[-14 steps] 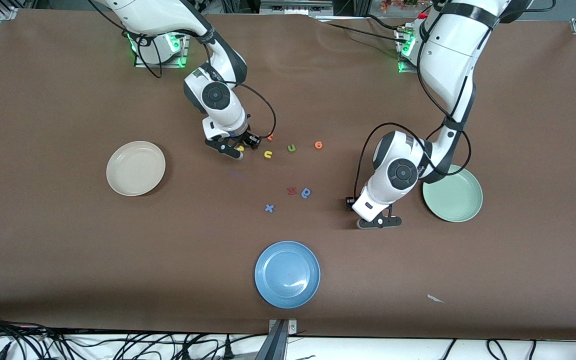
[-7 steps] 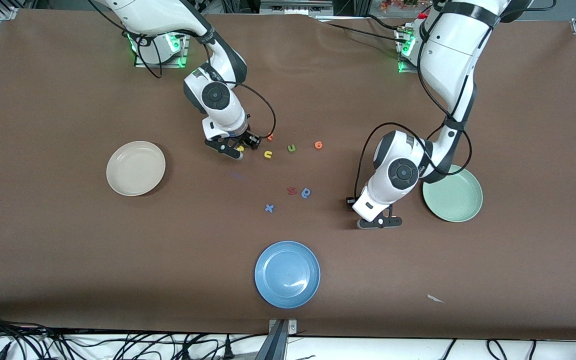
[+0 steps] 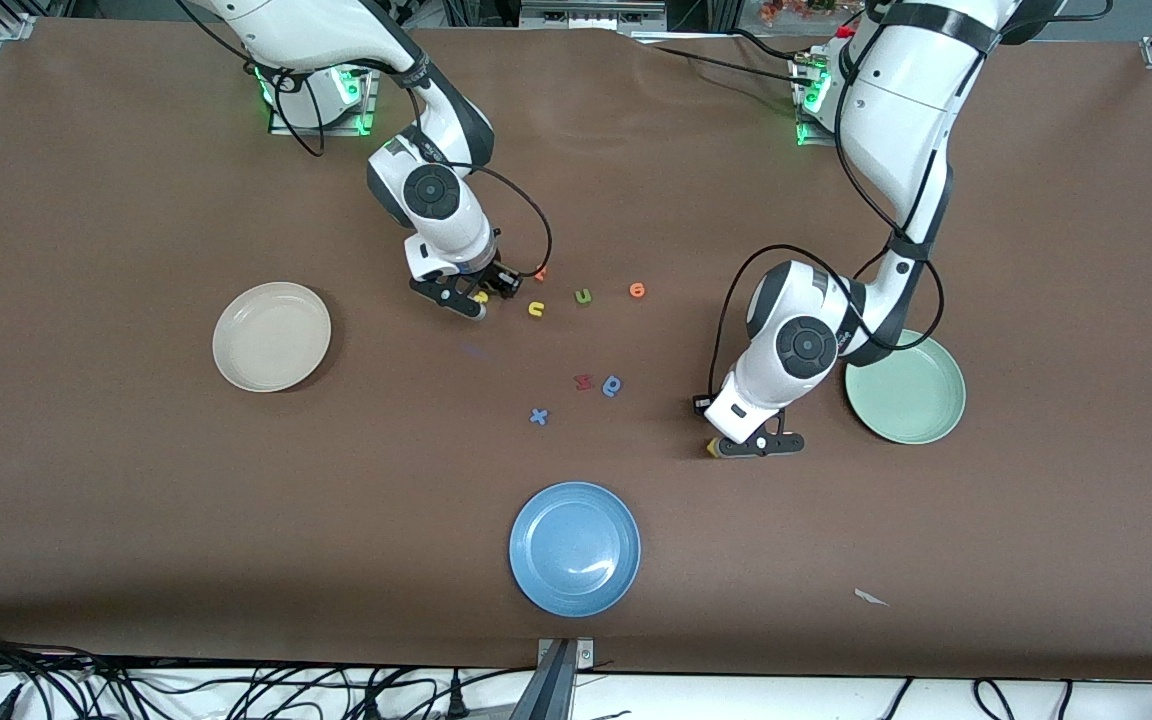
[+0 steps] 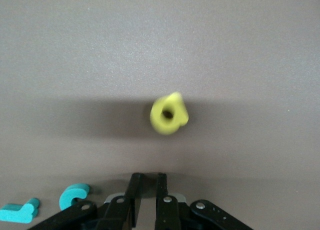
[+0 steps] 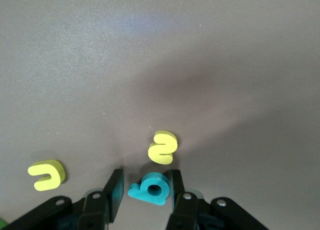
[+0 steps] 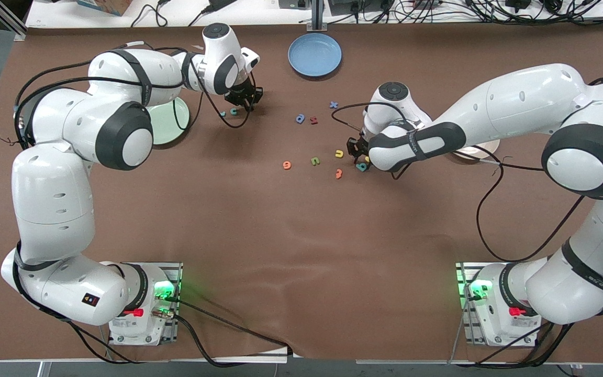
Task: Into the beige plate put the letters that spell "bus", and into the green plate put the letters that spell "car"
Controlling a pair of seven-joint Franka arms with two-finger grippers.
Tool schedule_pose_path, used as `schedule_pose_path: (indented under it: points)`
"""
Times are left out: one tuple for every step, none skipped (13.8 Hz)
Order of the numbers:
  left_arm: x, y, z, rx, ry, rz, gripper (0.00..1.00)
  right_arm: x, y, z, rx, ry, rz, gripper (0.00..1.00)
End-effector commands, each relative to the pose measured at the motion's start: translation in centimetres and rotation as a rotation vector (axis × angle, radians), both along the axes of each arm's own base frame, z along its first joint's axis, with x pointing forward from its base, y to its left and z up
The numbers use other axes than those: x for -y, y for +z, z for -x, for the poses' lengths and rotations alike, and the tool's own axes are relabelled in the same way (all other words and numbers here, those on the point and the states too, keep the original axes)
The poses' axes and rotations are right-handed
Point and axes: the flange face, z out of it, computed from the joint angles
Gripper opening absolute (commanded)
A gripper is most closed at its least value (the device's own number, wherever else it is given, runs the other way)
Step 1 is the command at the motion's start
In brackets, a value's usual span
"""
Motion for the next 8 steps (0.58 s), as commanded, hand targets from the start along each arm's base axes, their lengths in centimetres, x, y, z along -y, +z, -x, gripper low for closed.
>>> schedule_pose_path:
  points:
    - [0.1, 1.4, 0.4, -0.009, -0.015, -0.001, 0.15, -0.2, 0.1, 0.0, 0.015, 0.003, 0.001, 0.41]
    - [0.0, 1.7, 0.4, -0.020, -0.017, -0.004, 0.15, -0.2, 0.1, 0.0, 0.015, 0.005, 0.001, 0.35]
    - [-0.1, 2.0, 0.2, -0.018, -0.016, -0.002, 0.17, -0.2, 0.1, 0.0, 0.016, 0.005, 0.002, 0.35]
    - [0.0, 2.1, 0.2, -0.016, -0.014, -0.002, 0.23, -0.2, 0.1, 0.0, 0.015, 0.003, 0.002, 0.34]
    - [-0.1, 2.1, 0.2, -0.017, -0.009, 0.000, 0.47, -0.2, 0.1, 0.0, 0.015, 0.005, 0.002, 0.33]
    - [-0.2, 2.2, 0.1, -0.015, -0.008, 0.000, 0.71, -0.2, 0.1, 0.0, 0.015, 0.003, 0.002, 0.30]
    - [-0.5, 2.5, -0.1, -0.011, -0.005, 0.002, 0.80, -0.2, 0.1, 0.0, 0.015, 0.003, 0.002, 0.30]
    - [-0.8, 2.7, -0.2, -0.010, -0.005, 0.000, 0.88, -0.2, 0.1, 0.0, 0.015, 0.003, 0.002, 0.30]
